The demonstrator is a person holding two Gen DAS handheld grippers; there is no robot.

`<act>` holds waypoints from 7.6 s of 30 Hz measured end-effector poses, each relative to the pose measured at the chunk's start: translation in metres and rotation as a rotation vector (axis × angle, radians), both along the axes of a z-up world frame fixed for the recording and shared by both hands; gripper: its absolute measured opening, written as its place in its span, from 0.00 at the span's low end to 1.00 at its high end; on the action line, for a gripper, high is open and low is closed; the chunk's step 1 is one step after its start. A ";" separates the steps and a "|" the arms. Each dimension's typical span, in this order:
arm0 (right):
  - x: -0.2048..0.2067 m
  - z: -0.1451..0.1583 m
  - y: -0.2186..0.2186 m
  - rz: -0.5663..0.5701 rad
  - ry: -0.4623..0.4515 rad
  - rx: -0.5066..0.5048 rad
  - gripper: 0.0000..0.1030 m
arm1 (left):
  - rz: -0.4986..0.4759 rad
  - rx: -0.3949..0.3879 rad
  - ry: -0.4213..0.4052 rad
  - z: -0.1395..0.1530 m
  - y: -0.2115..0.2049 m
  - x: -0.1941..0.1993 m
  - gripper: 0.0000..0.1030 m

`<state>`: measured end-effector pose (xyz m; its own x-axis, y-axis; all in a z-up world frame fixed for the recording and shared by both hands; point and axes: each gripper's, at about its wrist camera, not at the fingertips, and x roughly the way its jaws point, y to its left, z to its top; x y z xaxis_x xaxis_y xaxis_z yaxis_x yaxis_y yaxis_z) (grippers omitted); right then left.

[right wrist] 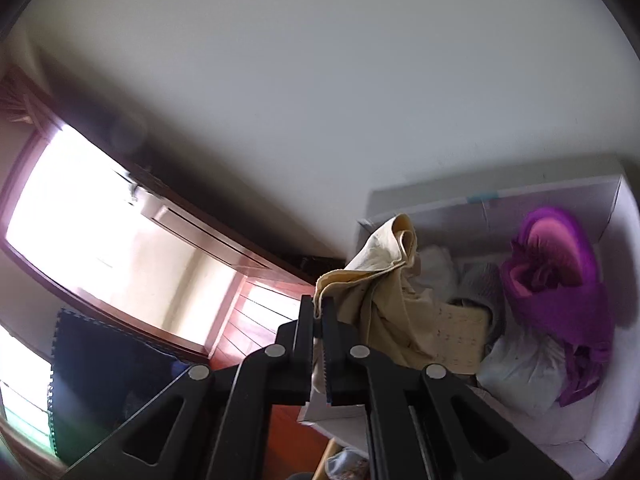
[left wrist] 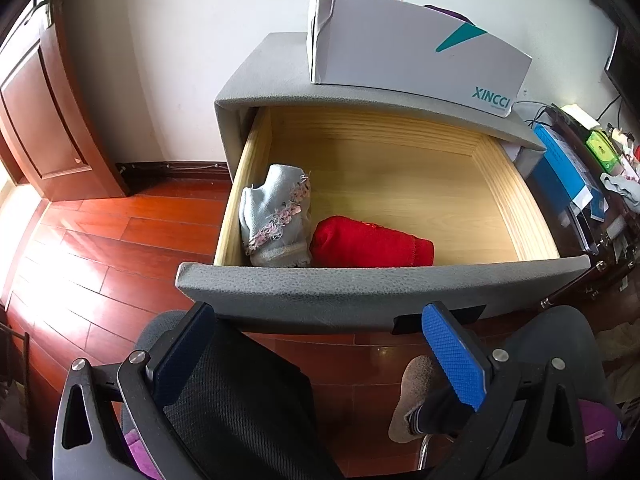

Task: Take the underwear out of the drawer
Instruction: 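Release the beige cloth into the box and return the right gripper to the drawer, then lower the right gripper onto the red sock and close on it, then lift the red sock and release it into the white box, then reach the right gripper into the drawer and grasp the lace-trimmed blue sock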

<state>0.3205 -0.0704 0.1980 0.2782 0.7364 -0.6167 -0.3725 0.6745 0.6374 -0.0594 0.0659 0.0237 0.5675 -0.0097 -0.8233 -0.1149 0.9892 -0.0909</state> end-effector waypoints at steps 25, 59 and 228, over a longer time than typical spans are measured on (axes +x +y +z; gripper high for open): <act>-0.217 -0.119 0.028 0.586 -0.224 -0.393 0.36 | 0.019 -0.003 -0.001 -0.002 0.001 0.001 1.00; -0.201 -0.268 0.082 0.745 -0.048 -0.704 0.56 | 0.031 0.004 0.017 -0.007 0.003 0.004 1.00; -0.202 -0.276 0.119 0.339 0.277 -0.423 0.62 | 0.190 -0.018 -0.013 0.015 0.059 -0.029 1.00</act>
